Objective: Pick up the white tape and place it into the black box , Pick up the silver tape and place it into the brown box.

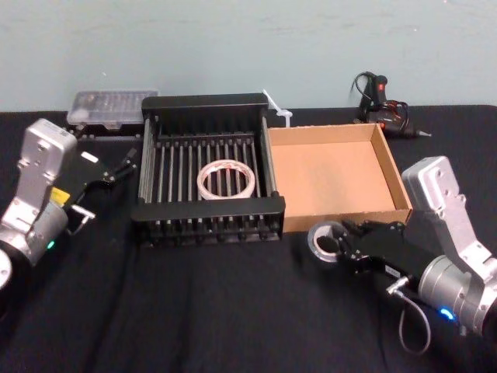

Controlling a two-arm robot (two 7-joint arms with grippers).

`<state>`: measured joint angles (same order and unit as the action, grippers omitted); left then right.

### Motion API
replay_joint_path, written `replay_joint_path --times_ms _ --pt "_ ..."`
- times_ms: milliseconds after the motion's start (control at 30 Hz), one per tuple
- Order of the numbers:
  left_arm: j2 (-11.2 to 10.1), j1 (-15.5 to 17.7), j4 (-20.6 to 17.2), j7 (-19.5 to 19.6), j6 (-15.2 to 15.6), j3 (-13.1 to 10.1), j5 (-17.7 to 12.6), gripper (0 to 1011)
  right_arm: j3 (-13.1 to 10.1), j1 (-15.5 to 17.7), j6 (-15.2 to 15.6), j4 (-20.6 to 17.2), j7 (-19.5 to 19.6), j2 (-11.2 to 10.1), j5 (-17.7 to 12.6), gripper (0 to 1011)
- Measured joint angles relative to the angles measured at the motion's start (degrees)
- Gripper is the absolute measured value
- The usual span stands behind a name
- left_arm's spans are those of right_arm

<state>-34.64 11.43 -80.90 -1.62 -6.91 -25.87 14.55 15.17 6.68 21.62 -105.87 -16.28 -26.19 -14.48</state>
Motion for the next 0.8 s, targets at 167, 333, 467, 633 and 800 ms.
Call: replay_joint_path --times_ms 167,333,467,633,800 --pt "0.00 0.00 0.00 0.00 0.00 0.00 0.00 1001 -1.68 0.27 -1.35 0.06 1.31 1.18 -0.05 148" --pt "0.00 0.00 0.00 0.00 0.00 0.00 0.00 1001 -2.64 0.20 -2.23 0.62 2.07 2.16 -0.25 148" --pt "0.00 0.00 0.00 0.00 0.00 0.00 0.00 1001 -2.81 -0.32 -2.59 1.15 2.64 2.53 0.48 148" --pt "0.00 0.00 0.00 0.00 0.00 0.00 0.00 1001 -3.22 -1.27 -2.71 2.03 2.93 3.17 1.36 148" --pt "0.00 0.00 0.00 0.00 0.00 0.00 0.00 1001 -4.00 -2.27 -2.71 3.07 3.19 3.98 1.53 148"
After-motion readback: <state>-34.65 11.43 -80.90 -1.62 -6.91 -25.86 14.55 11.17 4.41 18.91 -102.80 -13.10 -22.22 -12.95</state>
